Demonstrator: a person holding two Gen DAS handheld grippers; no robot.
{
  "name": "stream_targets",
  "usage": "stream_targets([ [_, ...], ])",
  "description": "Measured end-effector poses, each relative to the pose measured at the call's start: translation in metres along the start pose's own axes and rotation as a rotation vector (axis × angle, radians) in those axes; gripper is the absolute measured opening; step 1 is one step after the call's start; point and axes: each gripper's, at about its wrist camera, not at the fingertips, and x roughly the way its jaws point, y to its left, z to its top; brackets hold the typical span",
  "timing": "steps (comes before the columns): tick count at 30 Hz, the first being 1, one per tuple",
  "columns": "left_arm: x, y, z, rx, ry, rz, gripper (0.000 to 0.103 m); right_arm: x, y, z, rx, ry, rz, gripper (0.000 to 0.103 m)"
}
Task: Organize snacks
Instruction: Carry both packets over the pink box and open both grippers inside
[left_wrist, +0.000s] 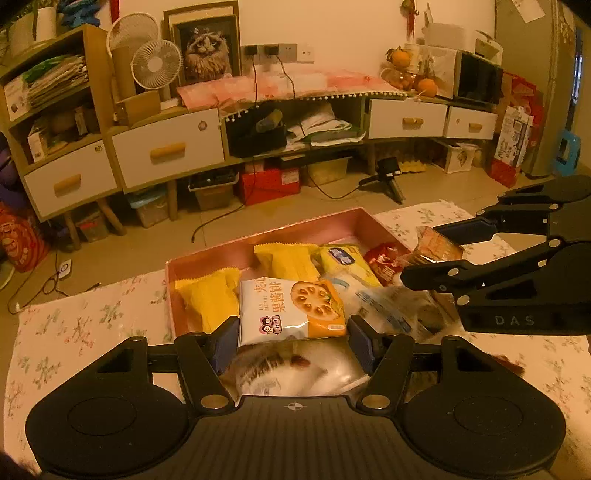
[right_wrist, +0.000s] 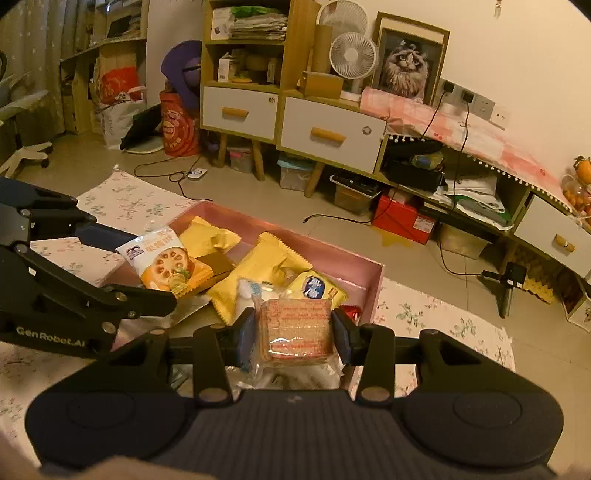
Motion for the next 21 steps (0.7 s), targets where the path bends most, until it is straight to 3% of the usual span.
stream_targets([
  [4, 0.018, 0.003, 0.003, 0.001, 0.009, 0.013, 0.062, 0.013, -0.006, 0.000, 0.008, 0.012, -0.003, 0.040],
  [7, 0.028, 0.005, 0.003, -0.001, 0.016, 0.015, 0.062, 0.021, -0.012, -0.001, 0.023, 0.025, -0.001, 0.032],
  [14, 0.046, 0.007, -0.004, -0.001, 0.040, 0.014, 0.065, 0.035, -0.016, -0.007, 0.041, 0.066, 0.007, 0.032],
  [21, 0.044, 0.006, -0.004, 0.000, 0.042, 0.008, 0.081, 0.026, -0.018, 0.000, 0.049, 0.044, 0.001, 0.045],
])
